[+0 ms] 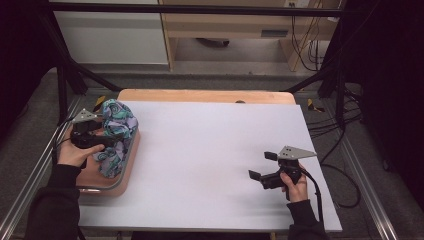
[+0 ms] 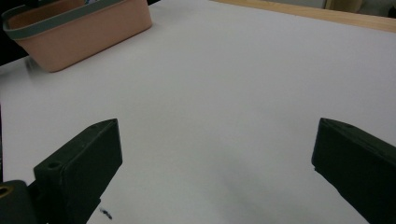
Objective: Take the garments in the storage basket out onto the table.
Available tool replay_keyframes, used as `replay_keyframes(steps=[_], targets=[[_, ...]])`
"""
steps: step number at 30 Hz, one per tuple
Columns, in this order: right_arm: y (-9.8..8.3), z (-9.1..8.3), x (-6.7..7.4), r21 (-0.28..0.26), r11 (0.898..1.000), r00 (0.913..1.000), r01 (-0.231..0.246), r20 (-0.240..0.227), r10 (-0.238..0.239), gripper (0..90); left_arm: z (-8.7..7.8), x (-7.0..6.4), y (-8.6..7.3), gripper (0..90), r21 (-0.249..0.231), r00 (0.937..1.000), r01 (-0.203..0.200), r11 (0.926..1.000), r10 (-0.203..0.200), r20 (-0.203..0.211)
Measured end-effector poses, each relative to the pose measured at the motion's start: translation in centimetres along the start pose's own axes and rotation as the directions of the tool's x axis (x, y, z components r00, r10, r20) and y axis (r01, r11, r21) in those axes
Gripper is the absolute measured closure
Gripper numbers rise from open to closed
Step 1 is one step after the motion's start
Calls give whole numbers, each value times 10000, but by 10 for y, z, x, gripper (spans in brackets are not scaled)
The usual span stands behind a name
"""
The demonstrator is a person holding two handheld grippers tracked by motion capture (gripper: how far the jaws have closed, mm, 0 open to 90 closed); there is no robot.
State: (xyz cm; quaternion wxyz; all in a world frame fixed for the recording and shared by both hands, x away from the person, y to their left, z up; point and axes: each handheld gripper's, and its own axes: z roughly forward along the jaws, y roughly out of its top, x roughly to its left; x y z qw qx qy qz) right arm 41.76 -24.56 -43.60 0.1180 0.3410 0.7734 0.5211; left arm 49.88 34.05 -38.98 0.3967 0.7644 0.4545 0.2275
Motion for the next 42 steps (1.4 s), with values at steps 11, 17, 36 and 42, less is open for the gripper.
replay_keyframes(steps=[11, 17, 36, 42], targets=[[0, 0, 0, 6, 10000, 10000, -11, 0, 11, 23, 17, 5, -2, 19, 148, 9998, 189, 9997, -189, -10], [0, 0, 0, 14, 10000, 10000, -9, -5, 9, 22, 25, 4, -3, 21, 300, 9996, 218, 9993, -222, 147], [0, 1, 0, 54, 10000, 10000, 26, 13, -26, 23, 34, 0, -6, 471, 4, 9990, -206, 9998, 206, 400], [0, 1, 0, 35, 10000, 10000, 12, 8, -12, 23, 34, -3, -7, 613, 93, 9989, -321, 9994, 318, 358]])
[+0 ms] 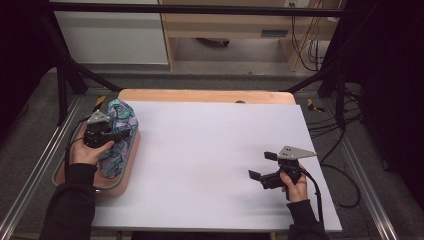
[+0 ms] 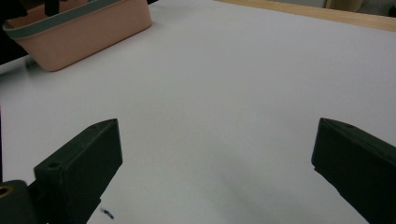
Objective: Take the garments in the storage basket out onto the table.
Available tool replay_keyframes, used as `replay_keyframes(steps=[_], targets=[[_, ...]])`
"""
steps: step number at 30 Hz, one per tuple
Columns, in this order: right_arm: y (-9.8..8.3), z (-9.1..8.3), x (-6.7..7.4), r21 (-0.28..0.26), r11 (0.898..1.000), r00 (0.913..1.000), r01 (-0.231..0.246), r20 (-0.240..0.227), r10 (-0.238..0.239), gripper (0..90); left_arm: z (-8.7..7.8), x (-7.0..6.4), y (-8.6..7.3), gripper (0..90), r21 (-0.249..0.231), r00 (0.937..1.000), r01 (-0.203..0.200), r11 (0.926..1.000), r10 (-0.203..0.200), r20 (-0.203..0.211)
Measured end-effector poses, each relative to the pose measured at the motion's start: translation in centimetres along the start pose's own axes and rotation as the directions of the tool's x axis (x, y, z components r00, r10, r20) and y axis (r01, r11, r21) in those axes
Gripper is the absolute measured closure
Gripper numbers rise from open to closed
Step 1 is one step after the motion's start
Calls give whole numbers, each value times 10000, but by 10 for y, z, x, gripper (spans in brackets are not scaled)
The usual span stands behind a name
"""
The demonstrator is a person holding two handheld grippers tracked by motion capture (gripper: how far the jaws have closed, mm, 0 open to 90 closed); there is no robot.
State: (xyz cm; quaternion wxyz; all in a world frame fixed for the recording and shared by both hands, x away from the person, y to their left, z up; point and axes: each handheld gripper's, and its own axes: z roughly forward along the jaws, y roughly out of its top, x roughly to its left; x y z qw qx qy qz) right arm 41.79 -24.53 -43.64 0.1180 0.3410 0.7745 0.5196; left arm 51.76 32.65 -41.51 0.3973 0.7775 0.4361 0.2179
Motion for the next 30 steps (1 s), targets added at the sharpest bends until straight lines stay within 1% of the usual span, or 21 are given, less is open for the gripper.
replay_keyframes(steps=[1, 5, 7, 10, 13, 16, 22, 25, 30], targets=[[0, 0, 0, 9, 10000, 10000, 9, 7, -9, 23, 0, 0, 0, 639, 35, 10000, 18, 10000, -18, 19], [0, 0, 0, -2, 10000, 10000, 0, 4, 0, 23, -2, -2, 1, 701, 77, 9999, -12, 10000, 13, -141], [0, 0, 0, 7, 10000, 10000, 19, 11, -19, 23, -3, -3, 1, 721, 18, 9997, -37, 10000, 38, -254], [0, 0, 0, 5, 10000, 10000, 21, 6, -21, 23, -4, -4, 1, 740, 3, 9998, 19, 10000, -19, -218], [0, 0, 0, 2, 10000, 10000, 4, 10, -4, 23, -5, -4, 1, 753, 34, 9997, 195, 9998, -195, -118], [0, 0, 0, 13, 10000, 10000, 19, 6, -19, 23, -8, -4, 2, 761, 30, 9998, 195, 9998, -195, -72], [0, 0, 0, 4, 10000, 10000, 14, 3, -14, 24, -16, -3, 4, 768, -209, 9990, 437, 9988, -437, 1], [0, 0, 0, 2, 10000, 10000, 15, 2, -15, 23, -20, -2, 5, 769, -240, 9989, 459, 9987, -459, 25], [0, 0, 0, 22, 10000, 10000, 11, 0, -11, 23, -29, -2, 8, 771, -453, 9987, 511, 9977, -508, 87]])
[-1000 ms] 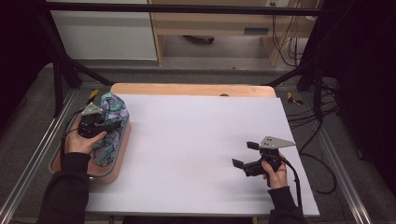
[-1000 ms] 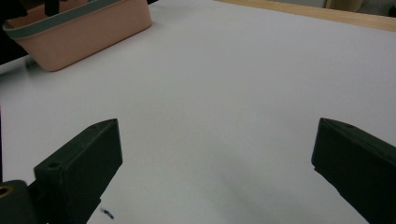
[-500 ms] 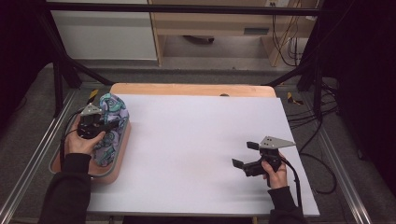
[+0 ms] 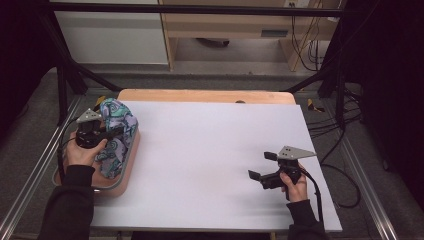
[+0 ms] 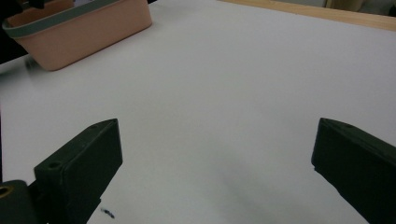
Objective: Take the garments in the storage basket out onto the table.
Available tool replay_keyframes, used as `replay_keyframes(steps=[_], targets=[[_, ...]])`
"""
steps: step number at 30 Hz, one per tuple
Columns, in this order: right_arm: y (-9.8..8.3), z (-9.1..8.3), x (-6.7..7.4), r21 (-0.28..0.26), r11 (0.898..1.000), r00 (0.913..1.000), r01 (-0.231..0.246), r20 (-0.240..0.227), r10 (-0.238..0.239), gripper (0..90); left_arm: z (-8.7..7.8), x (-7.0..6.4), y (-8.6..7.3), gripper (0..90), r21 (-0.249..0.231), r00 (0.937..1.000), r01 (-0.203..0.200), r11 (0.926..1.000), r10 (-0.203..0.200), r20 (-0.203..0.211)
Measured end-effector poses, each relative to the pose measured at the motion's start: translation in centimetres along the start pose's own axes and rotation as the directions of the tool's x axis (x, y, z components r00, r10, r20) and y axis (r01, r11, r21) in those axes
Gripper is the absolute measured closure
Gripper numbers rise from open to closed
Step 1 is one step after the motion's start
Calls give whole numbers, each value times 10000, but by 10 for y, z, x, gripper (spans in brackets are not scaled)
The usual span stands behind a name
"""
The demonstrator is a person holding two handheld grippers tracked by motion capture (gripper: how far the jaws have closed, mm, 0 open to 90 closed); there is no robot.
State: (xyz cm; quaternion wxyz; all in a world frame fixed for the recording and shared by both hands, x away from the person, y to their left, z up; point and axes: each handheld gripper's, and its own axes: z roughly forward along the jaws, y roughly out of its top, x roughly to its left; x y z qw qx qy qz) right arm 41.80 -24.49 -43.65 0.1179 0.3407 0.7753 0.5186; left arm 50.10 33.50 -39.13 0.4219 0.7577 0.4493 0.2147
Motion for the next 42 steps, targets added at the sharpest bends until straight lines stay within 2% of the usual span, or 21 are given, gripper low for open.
replay_keyframes(steps=[15, 30, 42], targets=[[0, 0, 0, -33, 10000, 10000, -26, -4, 26, 23, -28, 0, 15, 775, -549, 9999, -165, 9984, 165, -3], [0, 0, 0, -38, 10000, 10000, -28, 0, 28, 23, -50, 3, 25, 776, -756, 9998, -158, 9970, 166, 105], [0, 0, 0, -20, 10000, 10000, 6, 12, -6, 23, -64, 0, 36, 778, -984, 9992, -344, 9946, 361, 162]])
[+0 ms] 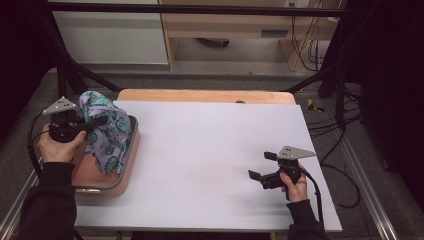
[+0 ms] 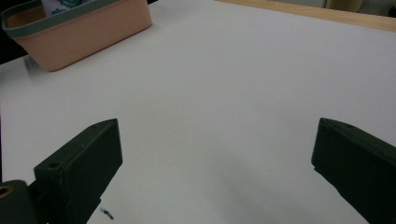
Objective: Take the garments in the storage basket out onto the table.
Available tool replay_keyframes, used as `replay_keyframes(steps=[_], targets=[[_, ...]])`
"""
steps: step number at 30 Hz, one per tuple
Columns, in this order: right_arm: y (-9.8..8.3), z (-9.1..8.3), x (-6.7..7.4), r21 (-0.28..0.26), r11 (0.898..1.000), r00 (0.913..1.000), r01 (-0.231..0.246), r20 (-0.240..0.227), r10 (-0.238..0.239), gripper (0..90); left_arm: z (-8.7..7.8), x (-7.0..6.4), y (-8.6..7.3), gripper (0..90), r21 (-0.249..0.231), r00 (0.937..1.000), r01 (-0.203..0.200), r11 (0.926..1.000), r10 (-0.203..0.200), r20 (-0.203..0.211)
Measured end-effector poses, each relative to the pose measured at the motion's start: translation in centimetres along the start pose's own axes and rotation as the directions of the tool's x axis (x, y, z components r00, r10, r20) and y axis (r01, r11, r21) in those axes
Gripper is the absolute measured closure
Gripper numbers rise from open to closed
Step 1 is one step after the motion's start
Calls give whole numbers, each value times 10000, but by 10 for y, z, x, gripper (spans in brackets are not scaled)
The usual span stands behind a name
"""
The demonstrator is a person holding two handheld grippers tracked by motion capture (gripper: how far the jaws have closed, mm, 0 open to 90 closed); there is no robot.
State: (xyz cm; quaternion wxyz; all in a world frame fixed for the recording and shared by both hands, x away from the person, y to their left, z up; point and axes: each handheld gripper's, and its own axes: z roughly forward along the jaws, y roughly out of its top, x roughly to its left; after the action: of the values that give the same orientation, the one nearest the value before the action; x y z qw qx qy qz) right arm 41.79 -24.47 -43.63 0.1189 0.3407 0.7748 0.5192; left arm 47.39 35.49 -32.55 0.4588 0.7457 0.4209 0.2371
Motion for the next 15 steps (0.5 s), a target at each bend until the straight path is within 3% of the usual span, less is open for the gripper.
replay_keyframes(steps=[15], targets=[[0, 0, 0, 23, 10000, 10000, 5, -2, -5, 23, -15, -2, 13, 779, -359, 9998, -75, 9993, 81, 175]])
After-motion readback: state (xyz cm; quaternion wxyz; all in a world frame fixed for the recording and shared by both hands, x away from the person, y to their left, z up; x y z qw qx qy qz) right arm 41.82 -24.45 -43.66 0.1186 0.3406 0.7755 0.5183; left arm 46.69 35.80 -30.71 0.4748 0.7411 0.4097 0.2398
